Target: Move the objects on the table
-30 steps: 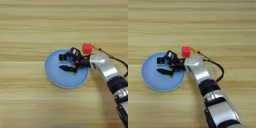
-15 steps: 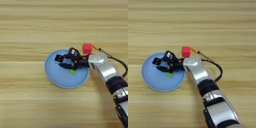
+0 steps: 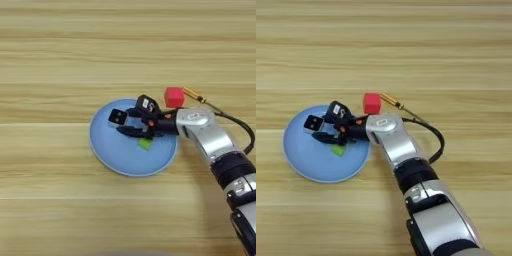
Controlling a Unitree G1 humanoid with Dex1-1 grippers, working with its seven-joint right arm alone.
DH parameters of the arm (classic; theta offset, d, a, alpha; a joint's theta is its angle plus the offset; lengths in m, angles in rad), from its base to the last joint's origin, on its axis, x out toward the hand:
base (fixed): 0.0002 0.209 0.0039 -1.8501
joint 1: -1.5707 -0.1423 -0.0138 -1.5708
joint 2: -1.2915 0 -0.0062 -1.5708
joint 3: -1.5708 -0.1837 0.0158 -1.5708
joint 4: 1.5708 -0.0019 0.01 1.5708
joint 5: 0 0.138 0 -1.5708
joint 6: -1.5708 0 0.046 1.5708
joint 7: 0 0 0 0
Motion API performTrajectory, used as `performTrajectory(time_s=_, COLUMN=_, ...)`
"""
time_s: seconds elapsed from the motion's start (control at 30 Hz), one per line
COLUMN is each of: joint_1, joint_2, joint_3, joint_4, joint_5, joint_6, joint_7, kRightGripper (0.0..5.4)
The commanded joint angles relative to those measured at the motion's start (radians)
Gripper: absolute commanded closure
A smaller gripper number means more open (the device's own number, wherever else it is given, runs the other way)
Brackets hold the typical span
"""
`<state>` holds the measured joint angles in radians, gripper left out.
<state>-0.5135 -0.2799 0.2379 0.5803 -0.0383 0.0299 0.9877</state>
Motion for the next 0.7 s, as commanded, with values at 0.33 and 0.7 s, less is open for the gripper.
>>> performTrajectory(time_s=0.33, joint_1=-0.113, joint_2=-0.076, joint_3=-0.131, joint_4=-0.15, joint_5=0.093, joint_6=0.056, joint_7=-0.015, kRightGripper=2.92)
performTrajectory(time_s=0.7, joint_1=-0.16, joint_2=-0.167, joint_3=-0.231, joint_4=-0.071, joint_5=0.105, joint_6=0.04, joint_7=-0.04, kRightGripper=2.92)
